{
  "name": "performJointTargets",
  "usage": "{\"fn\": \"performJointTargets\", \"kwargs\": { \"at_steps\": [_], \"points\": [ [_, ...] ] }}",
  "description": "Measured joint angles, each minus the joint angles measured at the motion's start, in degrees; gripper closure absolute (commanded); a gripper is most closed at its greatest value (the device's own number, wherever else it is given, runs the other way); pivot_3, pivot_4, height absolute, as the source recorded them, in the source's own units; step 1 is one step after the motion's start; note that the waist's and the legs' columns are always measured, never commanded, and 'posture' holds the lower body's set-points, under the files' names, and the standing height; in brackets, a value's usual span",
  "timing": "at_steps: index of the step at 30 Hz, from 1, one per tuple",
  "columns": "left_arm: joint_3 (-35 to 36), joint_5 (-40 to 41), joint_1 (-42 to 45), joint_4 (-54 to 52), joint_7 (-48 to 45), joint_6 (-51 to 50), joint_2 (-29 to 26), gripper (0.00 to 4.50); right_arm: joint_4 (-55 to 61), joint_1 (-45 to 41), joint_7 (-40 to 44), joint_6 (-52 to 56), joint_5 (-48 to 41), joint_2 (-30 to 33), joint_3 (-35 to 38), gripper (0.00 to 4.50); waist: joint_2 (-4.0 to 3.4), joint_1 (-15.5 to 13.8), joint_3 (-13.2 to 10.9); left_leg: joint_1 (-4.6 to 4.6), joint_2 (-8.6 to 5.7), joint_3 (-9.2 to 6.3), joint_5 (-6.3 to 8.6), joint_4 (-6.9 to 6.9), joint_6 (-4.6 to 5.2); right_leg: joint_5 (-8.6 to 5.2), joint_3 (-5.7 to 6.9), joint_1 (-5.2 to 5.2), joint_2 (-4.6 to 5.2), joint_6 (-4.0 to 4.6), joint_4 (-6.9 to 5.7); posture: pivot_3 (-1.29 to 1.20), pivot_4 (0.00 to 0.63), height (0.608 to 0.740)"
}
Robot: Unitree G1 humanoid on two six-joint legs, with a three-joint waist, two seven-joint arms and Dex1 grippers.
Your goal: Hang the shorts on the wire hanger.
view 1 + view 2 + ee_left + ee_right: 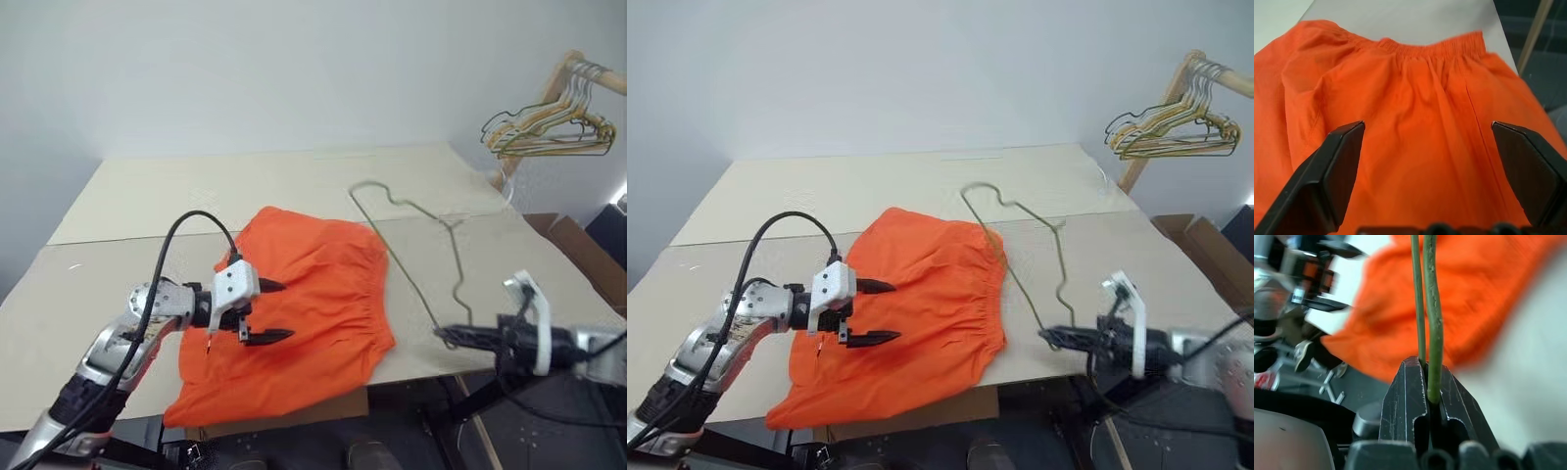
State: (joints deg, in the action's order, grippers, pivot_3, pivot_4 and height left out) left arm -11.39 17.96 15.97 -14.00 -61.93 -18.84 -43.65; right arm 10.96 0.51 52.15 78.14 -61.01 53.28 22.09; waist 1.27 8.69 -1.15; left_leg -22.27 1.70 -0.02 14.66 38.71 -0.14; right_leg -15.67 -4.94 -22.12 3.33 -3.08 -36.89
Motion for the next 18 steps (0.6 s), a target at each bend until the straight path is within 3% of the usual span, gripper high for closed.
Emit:
{"fn": "performJointTargets", "kwargs": {
  "at_steps": [8, 18],
  "points": [
    [-1.1, -0.9, 1.8, -1.7, -3.6, 1.3, -0.2, 0.02, -10.4, 10.9, 13.5, 4.9, -0.2, 11.1, 0.6, 4.50, 0.01, 0.9, 0.0, 0.05, 0.10, 0.10, 0.09, -0.01, 0.15, -0.21, -0.10, 0.01, -0.12, -0.36, 0.08, -0.23, 0.000, 0.740],
    [-1.9, -2.2, 2.3, -1.8, -6.5, 2.2, -0.9, 0.02, -16.7, 11.1, 20.5, -1.0, 7.4, 11.7, -10.6, 4.50, 0.00, 1.6, 0.0, 0.04, 0.11, 0.11, 0.12, 0.00, 0.18, -0.23, -0.13, 0.00, -0.12, -0.41, 0.10, -0.21, 0.000, 0.740]
  ]
}}
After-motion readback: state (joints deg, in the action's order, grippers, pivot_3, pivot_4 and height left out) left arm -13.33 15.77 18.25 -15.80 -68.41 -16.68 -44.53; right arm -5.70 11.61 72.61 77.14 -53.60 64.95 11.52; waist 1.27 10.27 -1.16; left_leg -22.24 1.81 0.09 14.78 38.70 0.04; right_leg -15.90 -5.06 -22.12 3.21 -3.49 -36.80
